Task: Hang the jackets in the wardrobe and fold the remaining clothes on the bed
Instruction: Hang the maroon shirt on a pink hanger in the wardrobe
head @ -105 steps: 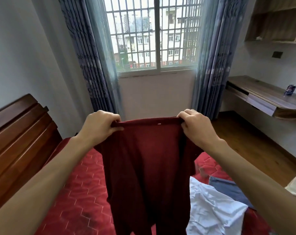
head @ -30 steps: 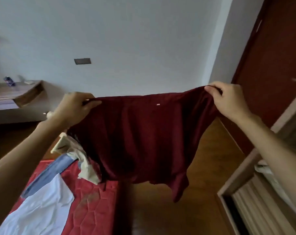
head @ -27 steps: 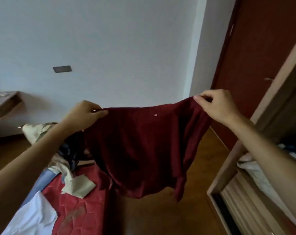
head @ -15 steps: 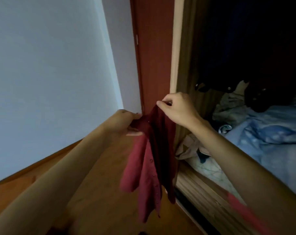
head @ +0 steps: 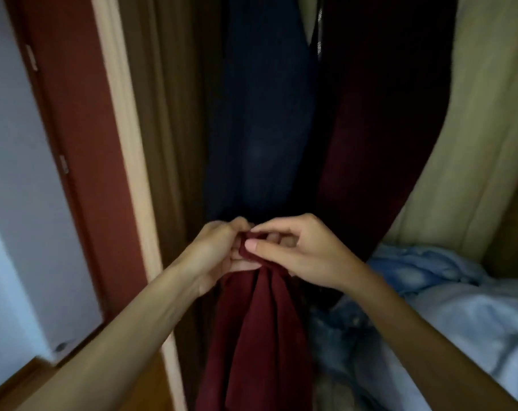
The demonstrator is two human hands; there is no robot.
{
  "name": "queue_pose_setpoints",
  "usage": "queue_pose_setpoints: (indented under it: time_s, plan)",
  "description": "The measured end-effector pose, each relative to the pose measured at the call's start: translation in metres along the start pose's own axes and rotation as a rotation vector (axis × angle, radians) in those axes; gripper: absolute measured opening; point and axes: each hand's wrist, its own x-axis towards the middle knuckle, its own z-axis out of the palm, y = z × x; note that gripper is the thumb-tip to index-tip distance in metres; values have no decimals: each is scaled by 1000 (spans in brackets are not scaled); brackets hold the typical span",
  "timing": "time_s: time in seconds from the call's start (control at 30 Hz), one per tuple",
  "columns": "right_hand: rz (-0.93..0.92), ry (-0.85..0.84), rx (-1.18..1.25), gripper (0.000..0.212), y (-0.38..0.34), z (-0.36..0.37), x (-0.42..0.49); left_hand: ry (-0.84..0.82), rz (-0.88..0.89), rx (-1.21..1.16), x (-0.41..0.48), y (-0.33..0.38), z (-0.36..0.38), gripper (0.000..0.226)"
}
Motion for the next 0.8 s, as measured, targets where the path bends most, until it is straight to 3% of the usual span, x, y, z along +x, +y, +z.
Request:
queue_pose_setpoints:
  time_s: [0.1,0.2,0.37,0.53,0.7,0.8]
  plan:
    - [36,91,56,22,-11,-47,11,-131,70,42,27,31,30,34]
    - [42,244,127,38,-24,-94,28,-190,173,5,50,67,65,31]
    - [-30,509,278,28,-66,-174,53,-291,329,-138,80,136,119,29]
    - [-140,685,354,24,-107,-238,84,-331,456,-197,100,196,160,23]
    - [-335,833,629,24,-135,-308,113,-316,551,-193,116,234,185,22]
    - [-288,924,685,31,-145,-349,124,-298,577,-201,123,245,190,22]
